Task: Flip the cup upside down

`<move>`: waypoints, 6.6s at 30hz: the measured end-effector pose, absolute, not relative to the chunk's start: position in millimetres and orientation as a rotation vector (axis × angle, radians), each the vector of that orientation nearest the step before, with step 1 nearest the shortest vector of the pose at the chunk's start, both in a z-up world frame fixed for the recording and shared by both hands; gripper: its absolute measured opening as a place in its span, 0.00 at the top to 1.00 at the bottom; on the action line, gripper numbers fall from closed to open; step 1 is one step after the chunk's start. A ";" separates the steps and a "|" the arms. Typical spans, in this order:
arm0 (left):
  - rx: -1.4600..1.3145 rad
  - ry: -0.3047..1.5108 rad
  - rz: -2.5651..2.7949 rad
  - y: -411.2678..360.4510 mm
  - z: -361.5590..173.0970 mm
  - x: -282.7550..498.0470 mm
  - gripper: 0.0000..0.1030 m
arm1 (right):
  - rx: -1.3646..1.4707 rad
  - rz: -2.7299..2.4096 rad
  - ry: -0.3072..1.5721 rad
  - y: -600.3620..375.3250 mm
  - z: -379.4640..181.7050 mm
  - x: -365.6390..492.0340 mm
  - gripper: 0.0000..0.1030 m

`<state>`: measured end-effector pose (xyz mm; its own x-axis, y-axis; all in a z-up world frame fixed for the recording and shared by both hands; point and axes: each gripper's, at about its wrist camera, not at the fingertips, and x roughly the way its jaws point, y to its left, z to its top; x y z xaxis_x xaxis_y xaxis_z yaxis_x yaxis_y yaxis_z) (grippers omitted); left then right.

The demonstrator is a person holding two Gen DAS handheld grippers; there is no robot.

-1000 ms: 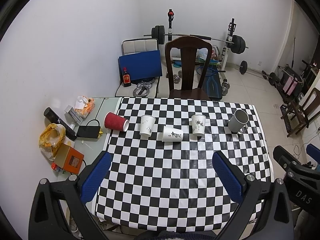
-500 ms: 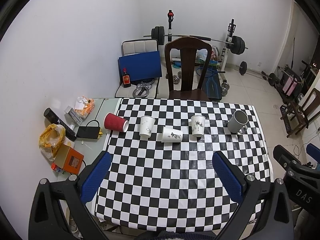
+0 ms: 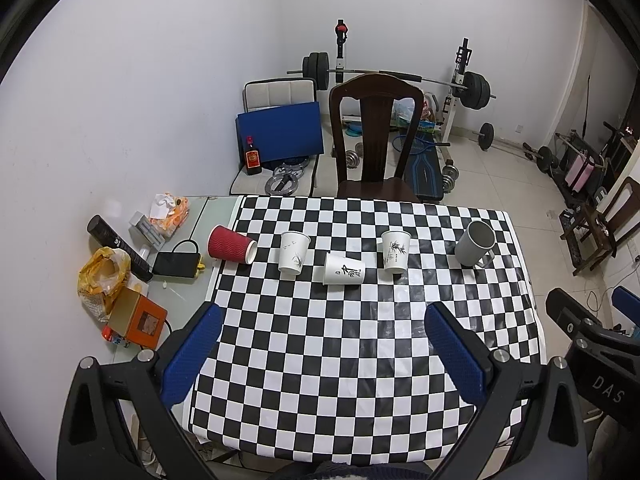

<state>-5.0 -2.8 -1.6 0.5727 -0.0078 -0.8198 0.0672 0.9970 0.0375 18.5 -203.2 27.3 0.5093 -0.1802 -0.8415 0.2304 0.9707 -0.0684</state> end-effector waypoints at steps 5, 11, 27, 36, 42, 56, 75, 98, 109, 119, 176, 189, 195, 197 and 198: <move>0.063 0.956 -0.026 -5.5 -7.3 6.1 0.00 | 0.055 -0.242 1.026 -209.7 28.9 31.6 0.00; 0.073 1.008 0.084 17.1 -40.5 58.2 0.00 | 0.028 -0.226 1.104 -200.5 -9.6 64.1 0.00; 0.057 1.249 0.341 123.9 -197.4 147.8 0.00 | -0.015 -0.120 1.436 -108.7 -226.8 174.3 0.00; 0.017 1.349 0.389 167.9 -263.8 201.8 0.00 | -0.059 -0.094 1.580 -48.0 -327.1 210.1 0.00; -0.183 1.417 0.383 200.0 -292.6 238.4 0.00 | -0.059 -0.117 1.652 -24.5 -370.5 221.4 0.00; -0.687 1.434 0.428 252.6 -334.9 312.5 0.06 | 0.035 -0.222 1.706 15.1 -407.9 247.4 0.00; -0.238 1.372 0.377 234.6 -341.3 331.5 0.30 | 0.108 -0.264 1.727 -37.6 -400.9 253.5 0.00; 0.012 1.296 0.021 94.8 -245.5 168.4 0.30 | 0.183 -0.277 1.657 -185.0 -337.2 141.0 0.00; 0.106 1.424 -0.230 -58.6 -282.1 79.2 0.30 | 0.217 -0.405 1.657 -298.4 -350.5 82.6 0.00; 0.192 1.528 -0.370 -154.0 -334.9 51.1 0.30 | 0.287 -0.511 1.670 -382.3 -365.4 36.6 0.00; 0.046 1.350 0.244 0.9 -314.6 14.5 0.00 | -2.108 0.729 0.790 -140.4 -348.5 -33.9 0.00; -0.030 1.418 0.268 19.6 -353.4 11.6 0.00 | -2.821 1.128 0.200 -169.3 -433.7 -60.4 0.18; -0.024 1.408 0.279 31.1 -349.9 19.6 0.00 | -2.815 1.149 0.249 -166.2 -442.1 -58.6 0.23; -0.026 1.403 0.281 34.4 -346.2 24.0 0.00 | -2.760 1.144 0.360 -158.8 -438.7 -54.4 0.23; -0.024 1.399 0.283 36.8 -343.9 27.5 0.00 | -2.721 1.140 0.426 -153.8 -436.0 -50.5 0.24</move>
